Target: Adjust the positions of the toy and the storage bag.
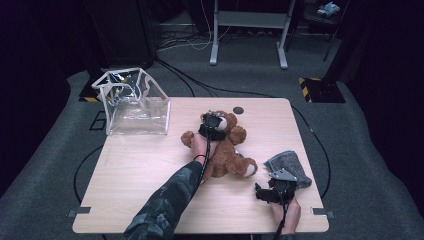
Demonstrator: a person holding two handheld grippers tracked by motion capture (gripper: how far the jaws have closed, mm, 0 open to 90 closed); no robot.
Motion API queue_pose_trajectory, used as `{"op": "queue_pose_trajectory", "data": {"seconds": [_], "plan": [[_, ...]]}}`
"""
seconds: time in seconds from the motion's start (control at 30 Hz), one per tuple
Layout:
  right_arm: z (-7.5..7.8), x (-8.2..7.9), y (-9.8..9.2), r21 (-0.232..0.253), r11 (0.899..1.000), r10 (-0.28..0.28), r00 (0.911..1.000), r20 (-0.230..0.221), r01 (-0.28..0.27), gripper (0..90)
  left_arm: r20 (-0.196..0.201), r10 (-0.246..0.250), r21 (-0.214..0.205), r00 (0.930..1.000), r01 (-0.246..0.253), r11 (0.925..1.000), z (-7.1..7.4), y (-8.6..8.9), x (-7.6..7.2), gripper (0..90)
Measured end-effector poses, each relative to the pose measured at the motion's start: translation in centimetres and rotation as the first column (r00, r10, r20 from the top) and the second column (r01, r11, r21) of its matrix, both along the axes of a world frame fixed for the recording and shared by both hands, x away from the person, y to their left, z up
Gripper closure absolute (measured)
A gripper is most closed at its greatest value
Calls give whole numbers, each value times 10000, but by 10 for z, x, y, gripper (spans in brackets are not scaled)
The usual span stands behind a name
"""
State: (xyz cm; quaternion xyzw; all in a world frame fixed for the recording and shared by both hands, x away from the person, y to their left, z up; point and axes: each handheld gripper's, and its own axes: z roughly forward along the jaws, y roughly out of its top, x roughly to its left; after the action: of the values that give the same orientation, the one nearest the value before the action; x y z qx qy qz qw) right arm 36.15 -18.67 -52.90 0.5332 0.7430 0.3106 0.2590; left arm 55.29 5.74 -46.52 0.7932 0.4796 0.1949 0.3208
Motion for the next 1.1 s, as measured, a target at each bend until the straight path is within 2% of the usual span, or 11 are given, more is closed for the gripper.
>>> {"op": "queue_pose_trajectory", "data": {"seconds": [0.13, 0.27, 0.3, 0.37, 0.43, 0.63, 0.7, 0.8, 0.93, 1.0, 1.1], "plan": [[0, 0, 1, 79, 9999, -75, 10000, -4, 75, 53, 192, -109, -615, 9998, 121, 9980, 7, 10, -3, 512], [0, 0, 0, 69, 9999, -76, 10000, -12, 77, 52, 847, -229, -1069, 9961, 319, 9938, 17, 19, -9, 511], [0, 0, 0, 101, 9999, -72, 10000, -25, 72, 52, 1198, -300, -1170, 9923, 441, 9922, 20, 21, -11, 511], [0, 1, 0, 95, 9999, -85, 10000, -15, 85, 52, 1602, -305, -1248, 9866, 509, 9909, 27, 23, -16, 511], [0, 1, 0, 79, 9999, -86, 10000, -28, 86, 52, 2146, -472, -1267, 9755, 757, 9891, 35, 25, -22, 511], [0, 1, 1, 126, 9998, -121, 9999, 3, 121, 52, 3087, -819, -1330, 9476, 1283, 9828, 52, 39, -36, 511], [0, 1, 0, 62, 10000, -77, 10000, -6, 77, 52, 3316, -850, -1493, 9396, 1412, 9787, 56, 43, -39, 510], [0, 1, 0, 50, 10000, -48, 10000, 9, 48, 52, 3499, -837, -1773, 9330, 1536, 9721, 62, 49, -43, 510], [0, 1, 0, 77, 9999, -77, 10000, 12, 77, 52, 3735, -895, -1891, 9233, 1702, 9671, 71, 58, -48, 510], [0, 1, 0, 49, 10000, -59, 10000, 10, 59, 52, 3832, -896, -1942, 9193, 1750, 9652, 76, 62, -51, 510], [0, 1, 0, 58, 10000, -45, 10000, -8, 45, 52, 3857, -940, -1918, 9178, 1795, 9649, 82, 70, -55, 510]]}}
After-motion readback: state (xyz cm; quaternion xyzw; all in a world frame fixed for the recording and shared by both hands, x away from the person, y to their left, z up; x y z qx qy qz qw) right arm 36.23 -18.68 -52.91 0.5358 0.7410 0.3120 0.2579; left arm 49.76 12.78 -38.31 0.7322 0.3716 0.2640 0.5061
